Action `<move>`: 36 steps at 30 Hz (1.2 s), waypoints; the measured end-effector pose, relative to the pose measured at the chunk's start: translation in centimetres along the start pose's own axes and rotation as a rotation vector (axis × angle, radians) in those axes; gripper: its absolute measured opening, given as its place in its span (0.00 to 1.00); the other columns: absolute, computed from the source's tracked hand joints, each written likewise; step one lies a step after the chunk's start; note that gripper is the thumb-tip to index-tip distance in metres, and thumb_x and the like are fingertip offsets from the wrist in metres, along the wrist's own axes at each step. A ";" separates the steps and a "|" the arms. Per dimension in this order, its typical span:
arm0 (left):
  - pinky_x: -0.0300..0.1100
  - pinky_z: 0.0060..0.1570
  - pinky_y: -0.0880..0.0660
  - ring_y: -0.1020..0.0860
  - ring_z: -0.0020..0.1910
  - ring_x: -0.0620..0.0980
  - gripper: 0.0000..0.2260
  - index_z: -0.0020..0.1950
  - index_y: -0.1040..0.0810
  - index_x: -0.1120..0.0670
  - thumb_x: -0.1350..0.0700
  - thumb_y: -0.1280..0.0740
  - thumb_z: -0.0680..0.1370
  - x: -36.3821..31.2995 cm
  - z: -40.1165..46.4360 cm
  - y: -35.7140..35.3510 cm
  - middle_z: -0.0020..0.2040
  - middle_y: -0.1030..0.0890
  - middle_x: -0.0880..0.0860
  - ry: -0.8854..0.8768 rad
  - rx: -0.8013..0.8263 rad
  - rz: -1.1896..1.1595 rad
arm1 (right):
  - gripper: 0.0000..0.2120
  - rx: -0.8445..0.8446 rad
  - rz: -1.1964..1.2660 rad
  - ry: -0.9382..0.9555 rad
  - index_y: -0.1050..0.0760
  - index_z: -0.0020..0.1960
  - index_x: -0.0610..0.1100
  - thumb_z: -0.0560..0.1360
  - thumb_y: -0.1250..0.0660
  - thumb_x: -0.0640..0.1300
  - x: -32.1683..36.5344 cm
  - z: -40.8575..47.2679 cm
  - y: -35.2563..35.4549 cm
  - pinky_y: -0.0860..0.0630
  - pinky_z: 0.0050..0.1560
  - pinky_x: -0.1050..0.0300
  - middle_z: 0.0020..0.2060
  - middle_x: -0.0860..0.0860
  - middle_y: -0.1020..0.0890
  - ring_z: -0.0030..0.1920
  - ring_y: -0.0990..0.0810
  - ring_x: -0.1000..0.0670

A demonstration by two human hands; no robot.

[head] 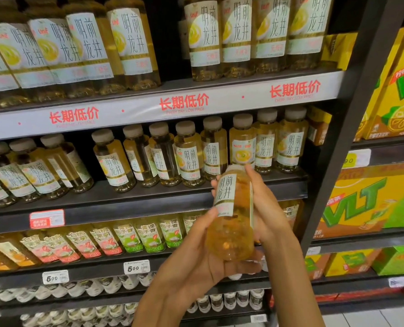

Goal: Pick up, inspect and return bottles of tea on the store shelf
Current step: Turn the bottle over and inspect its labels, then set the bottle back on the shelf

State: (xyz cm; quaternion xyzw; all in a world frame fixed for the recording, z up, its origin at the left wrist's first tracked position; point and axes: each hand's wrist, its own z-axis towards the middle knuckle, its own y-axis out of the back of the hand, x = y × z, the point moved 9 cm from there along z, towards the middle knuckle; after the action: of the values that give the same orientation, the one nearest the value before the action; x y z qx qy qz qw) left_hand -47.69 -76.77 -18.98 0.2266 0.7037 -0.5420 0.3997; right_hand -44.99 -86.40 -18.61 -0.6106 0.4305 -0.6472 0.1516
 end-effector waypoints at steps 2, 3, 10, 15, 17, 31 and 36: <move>0.49 0.43 0.20 0.18 0.38 0.56 0.28 0.58 0.19 0.59 0.38 0.35 0.70 -0.2 -0.2 0.9 0.48 0.18 0.63 0.003 -0.052 0.051 | 0.27 0.025 -0.032 0.155 0.28 0.63 0.38 0.72 0.35 0.55 1.4 -0.2 -0.5 0.19 0.43 0.53 0.48 0.38 0.16 0.49 0.15 0.44; 0.48 0.42 0.20 0.18 0.38 0.56 0.28 0.58 0.18 0.57 0.38 0.33 0.68 -0.5 -0.4 1.3 0.48 0.17 0.63 -0.007 -0.086 0.092 | 0.27 0.037 -0.069 0.221 0.28 0.63 0.39 0.71 0.35 0.55 1.9 -0.4 -0.8 0.19 0.45 0.53 0.50 0.39 0.16 0.50 0.16 0.44; 0.32 0.42 0.23 0.17 0.49 0.43 0.23 0.59 0.24 0.46 0.45 0.25 0.66 -2.8 -1.3 3.1 0.52 0.15 0.46 -0.169 -0.260 0.594 | 0.19 0.111 -0.497 0.417 0.26 0.59 0.54 0.72 0.38 0.61 3.8 -2.1 -3.5 0.21 0.50 0.59 0.52 0.50 0.16 0.54 0.18 0.49; 0.34 0.50 0.23 0.19 0.55 0.45 0.26 0.62 0.27 0.45 0.52 0.24 0.66 -3.1 -0.4 2.6 0.56 0.17 0.46 -0.325 -0.245 0.655 | 0.15 0.239 -0.561 0.517 0.24 0.59 0.56 0.74 0.34 0.57 4.5 -3.5 -5.1 0.22 0.53 0.57 0.51 0.50 0.16 0.55 0.19 0.49; 0.35 0.52 0.24 0.20 0.57 0.46 0.26 0.63 0.27 0.43 0.54 0.24 0.68 -3.3 0.0 2.4 0.57 0.18 0.47 -0.373 -0.251 0.673 | 0.17 0.274 -0.590 0.546 0.24 0.61 0.57 0.73 0.33 0.58 5.0 -4.0 -5.5 0.23 0.53 0.57 0.52 0.50 0.17 0.54 0.19 0.49; 0.31 0.54 0.25 0.24 0.58 0.35 0.27 0.67 0.34 0.40 0.54 0.27 0.72 -14.3 1.1 -1.3 0.60 0.23 0.42 -0.771 -0.491 0.892 | 0.19 0.357 -0.595 0.771 0.26 0.60 0.51 0.71 0.31 0.52 13.0 -2.5 -14.7 0.21 0.49 0.60 0.53 0.49 0.17 0.54 0.18 0.50; 0.27 0.55 0.28 0.27 0.61 0.33 0.28 0.74 0.38 0.46 0.52 0.31 0.76 -19.9 1.0 -3.8 0.65 0.26 0.41 -0.833 -0.405 1.039 | 0.13 0.374 -0.553 0.932 0.29 0.62 0.44 0.79 0.38 0.45 17.6 -2.3 -19.1 0.21 0.52 0.55 0.49 0.50 0.17 0.52 0.18 0.50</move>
State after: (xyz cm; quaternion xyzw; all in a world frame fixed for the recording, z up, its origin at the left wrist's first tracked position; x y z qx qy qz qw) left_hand -38.78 -76.60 -0.77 0.2283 0.3794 -0.1801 0.8783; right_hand -44.48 -87.12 7.50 -0.3133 0.1543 -0.9288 -0.1239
